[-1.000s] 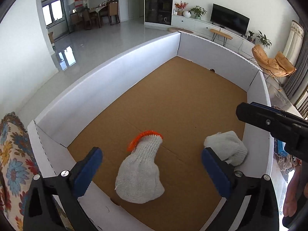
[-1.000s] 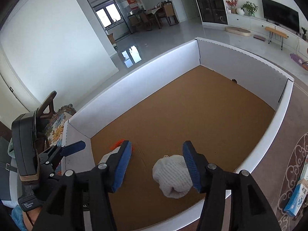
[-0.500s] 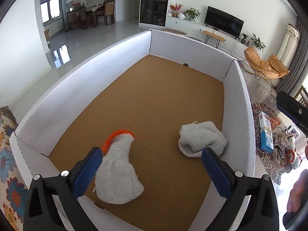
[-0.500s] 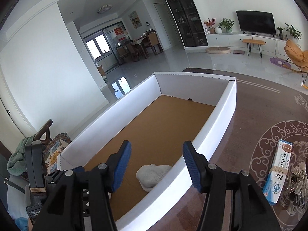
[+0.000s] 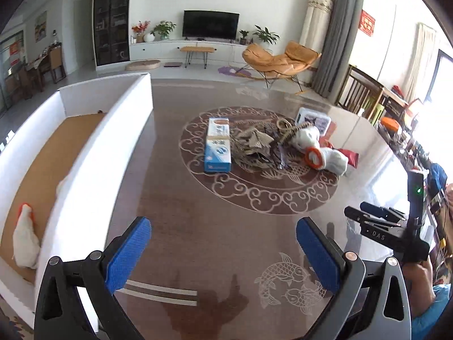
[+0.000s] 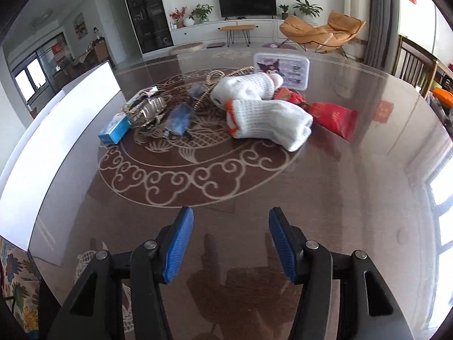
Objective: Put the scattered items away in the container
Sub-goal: 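Open both grippers over the white cardboard box, dropping the gloves, and return, then grasp another white orange-cuffed glove with the right gripper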
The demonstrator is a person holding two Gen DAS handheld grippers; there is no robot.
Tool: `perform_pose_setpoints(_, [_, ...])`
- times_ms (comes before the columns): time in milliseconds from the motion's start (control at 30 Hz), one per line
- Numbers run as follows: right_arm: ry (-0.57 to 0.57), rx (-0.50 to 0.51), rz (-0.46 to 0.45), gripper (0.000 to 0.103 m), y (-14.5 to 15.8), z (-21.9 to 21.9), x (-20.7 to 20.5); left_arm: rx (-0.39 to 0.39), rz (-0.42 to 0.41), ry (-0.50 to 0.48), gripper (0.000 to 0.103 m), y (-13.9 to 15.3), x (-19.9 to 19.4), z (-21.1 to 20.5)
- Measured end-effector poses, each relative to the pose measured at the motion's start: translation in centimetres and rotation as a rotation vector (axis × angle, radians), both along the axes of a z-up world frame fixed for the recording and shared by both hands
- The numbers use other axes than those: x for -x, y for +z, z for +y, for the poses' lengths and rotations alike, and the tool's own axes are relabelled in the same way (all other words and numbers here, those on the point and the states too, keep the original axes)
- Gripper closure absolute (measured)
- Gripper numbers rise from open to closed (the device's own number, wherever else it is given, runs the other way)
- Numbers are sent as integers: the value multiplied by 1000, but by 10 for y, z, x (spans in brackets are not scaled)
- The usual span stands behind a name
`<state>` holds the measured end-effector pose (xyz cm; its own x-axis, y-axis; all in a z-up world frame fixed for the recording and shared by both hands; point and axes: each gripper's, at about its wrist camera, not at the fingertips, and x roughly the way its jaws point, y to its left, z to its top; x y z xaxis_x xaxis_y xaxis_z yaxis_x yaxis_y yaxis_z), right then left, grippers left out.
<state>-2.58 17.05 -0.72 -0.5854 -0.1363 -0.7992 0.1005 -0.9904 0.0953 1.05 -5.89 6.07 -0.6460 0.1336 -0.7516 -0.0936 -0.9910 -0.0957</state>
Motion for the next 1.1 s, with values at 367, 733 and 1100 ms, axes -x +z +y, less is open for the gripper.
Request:
perform_pose_setpoints(367, [-1, -68, 31, 46, -16, 2, 2, 104, -138, -4, 0, -88, 66, 71])
perform_pose_setpoints(733, [93, -91, 28, 28, -17, -3, 32, 103, -92, 11, 0, -88, 94, 55])
perform_pose_setpoints(1100, [232, -91, 33, 26, -18, 24, 108, 102, -85, 9, 0, -90, 95, 57])
